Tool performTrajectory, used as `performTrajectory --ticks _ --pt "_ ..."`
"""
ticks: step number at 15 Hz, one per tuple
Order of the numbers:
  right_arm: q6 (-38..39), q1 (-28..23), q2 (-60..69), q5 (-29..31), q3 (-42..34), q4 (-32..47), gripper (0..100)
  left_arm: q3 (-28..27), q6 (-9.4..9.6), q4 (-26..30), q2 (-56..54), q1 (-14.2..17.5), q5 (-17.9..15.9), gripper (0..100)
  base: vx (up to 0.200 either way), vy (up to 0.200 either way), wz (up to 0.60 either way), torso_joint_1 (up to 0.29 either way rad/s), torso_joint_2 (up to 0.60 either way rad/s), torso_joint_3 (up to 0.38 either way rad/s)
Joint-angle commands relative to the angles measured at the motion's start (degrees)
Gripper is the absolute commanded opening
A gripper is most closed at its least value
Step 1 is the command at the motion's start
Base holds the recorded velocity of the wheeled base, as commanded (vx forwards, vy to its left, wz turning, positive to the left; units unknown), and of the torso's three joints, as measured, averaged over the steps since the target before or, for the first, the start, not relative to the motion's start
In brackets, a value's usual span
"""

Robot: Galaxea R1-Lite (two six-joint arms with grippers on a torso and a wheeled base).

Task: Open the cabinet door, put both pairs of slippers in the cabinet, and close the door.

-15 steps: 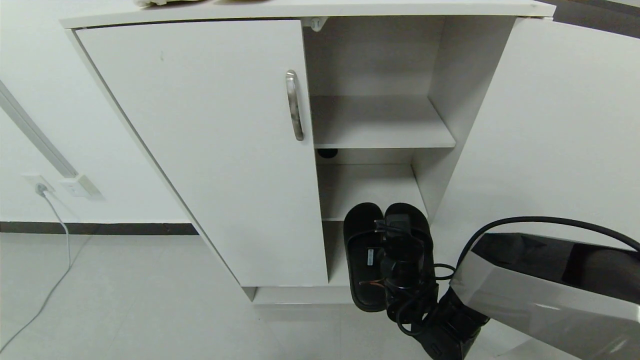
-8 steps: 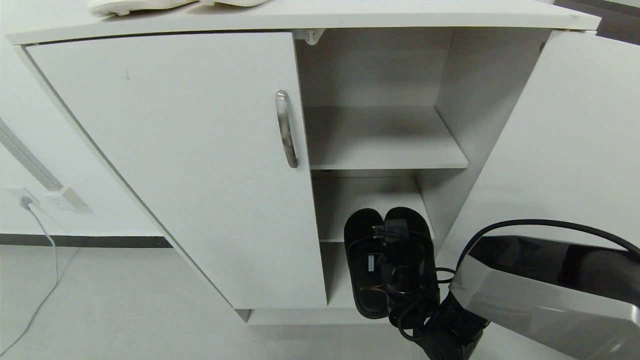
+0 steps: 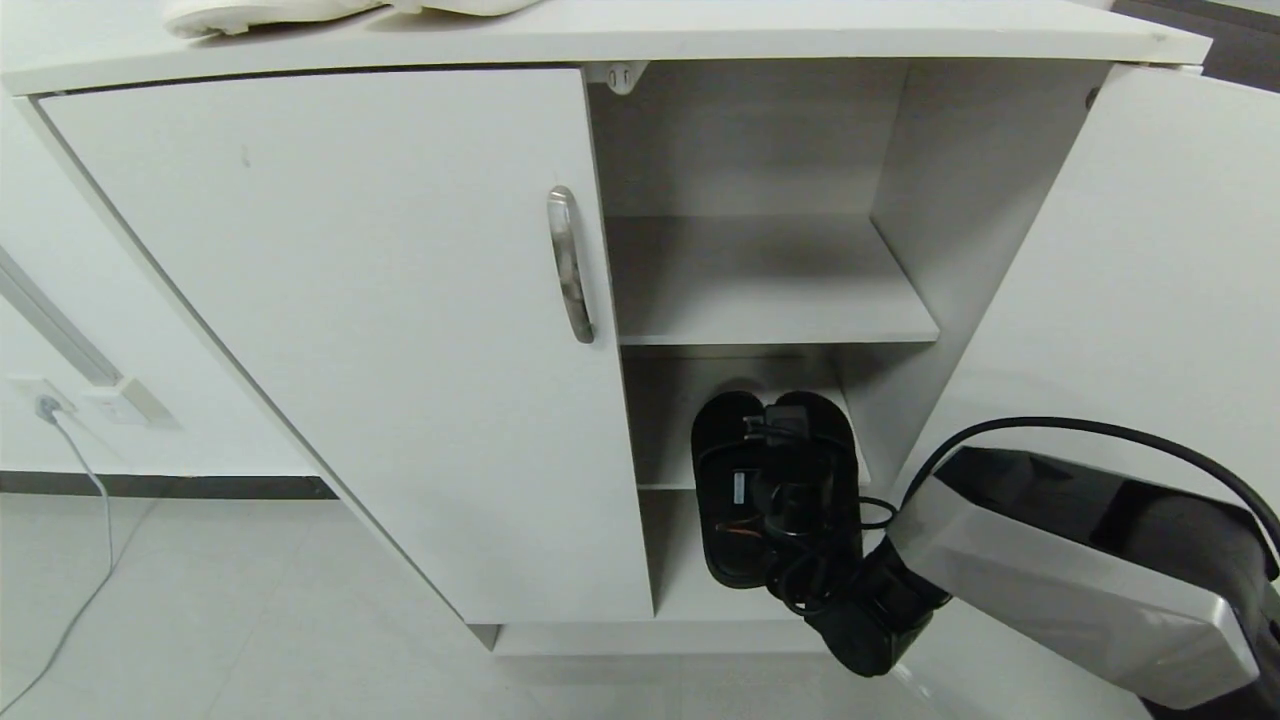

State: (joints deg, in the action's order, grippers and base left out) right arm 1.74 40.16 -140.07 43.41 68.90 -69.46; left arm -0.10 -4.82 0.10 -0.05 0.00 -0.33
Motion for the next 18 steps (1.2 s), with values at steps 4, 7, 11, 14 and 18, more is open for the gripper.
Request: performTrajectory --ticks 4,7,11,14,18 --pt "0.1 -1.92 -4.51 -1.75 13.28 7.67 0 0.01 -0.02 -0.01 0.14 0.0 -0.02 0 0.0 0.0 0.0 0.0 0.0 0.0" --pt "0.01 -3.07 -6.62 -2.81 19.52 11.54 0 0.01 -0.02 -0.01 0.05 0.0 -0.02 0 0.0 0.0 0.0 0.0 0.0 0.0" --pt "0.1 -4.12 -6.88 -3.86 24.53 16.2 0 0.01 -0.02 -0.01 0.05 0.0 -0.02 0 0.0 0.0 0.0 0.0 0.0 0.0" --pt "0.1 -4.74 -8.64 -3.86 29.45 18.84 0 0.01 -0.19 -0.01 0.05 0.0 -0.02 0 0.0 0.0 0.0 0.0 0.0 0.0" --pt "0.1 -5.18 -10.31 -3.86 32.52 19.98 0 0.01 -0.19 -0.01 0.05 0.0 0.07 0 0.0 0.0 0.0 0.0 0.0 0.0"
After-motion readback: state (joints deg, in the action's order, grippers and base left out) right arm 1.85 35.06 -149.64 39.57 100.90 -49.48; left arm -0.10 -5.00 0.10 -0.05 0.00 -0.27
